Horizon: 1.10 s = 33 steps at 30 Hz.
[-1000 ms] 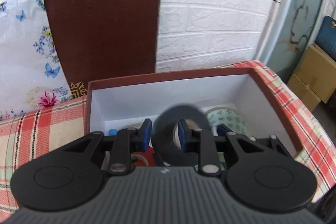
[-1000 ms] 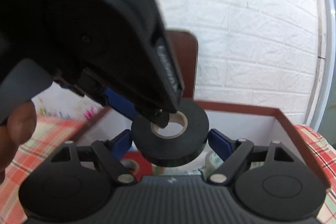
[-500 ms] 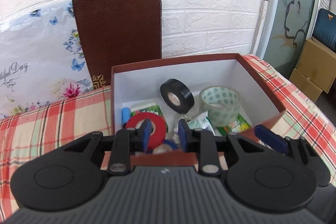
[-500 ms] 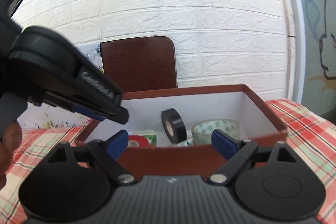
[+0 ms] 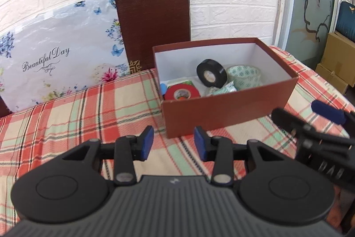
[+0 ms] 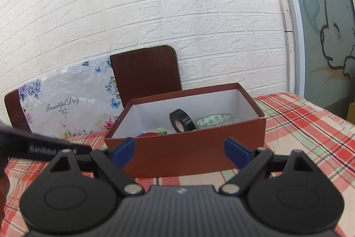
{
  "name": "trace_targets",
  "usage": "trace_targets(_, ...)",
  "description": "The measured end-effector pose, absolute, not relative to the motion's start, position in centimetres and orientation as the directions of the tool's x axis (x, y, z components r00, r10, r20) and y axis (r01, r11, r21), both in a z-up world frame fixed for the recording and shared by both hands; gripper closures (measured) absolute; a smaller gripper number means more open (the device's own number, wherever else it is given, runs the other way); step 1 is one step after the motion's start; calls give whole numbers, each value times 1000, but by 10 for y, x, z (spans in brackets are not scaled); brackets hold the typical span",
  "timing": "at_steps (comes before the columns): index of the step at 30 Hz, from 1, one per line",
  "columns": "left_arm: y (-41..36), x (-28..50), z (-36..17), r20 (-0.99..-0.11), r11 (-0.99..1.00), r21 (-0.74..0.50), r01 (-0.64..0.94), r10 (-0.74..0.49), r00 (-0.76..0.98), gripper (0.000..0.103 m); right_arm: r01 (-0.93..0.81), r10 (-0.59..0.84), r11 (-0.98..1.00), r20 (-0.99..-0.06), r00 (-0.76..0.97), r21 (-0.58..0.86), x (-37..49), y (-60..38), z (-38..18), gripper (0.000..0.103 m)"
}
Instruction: Organize objects
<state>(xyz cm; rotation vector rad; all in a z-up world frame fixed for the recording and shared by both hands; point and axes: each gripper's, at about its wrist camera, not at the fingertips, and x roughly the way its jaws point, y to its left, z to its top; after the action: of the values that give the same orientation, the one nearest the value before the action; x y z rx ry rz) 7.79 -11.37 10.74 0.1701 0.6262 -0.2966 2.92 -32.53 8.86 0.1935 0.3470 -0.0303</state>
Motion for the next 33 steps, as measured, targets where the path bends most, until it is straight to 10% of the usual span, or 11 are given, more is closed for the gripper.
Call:
trace_targets(14,-84,39,96,-589,960,57,273,-189,786,7,62,42,958,-352,935,280,-4,-319,101,1)
trace_targets(33,-78,25,89,-581,979,97,181,-92,809,0,74,38,952,-356,934,297,-27,-306,95,0)
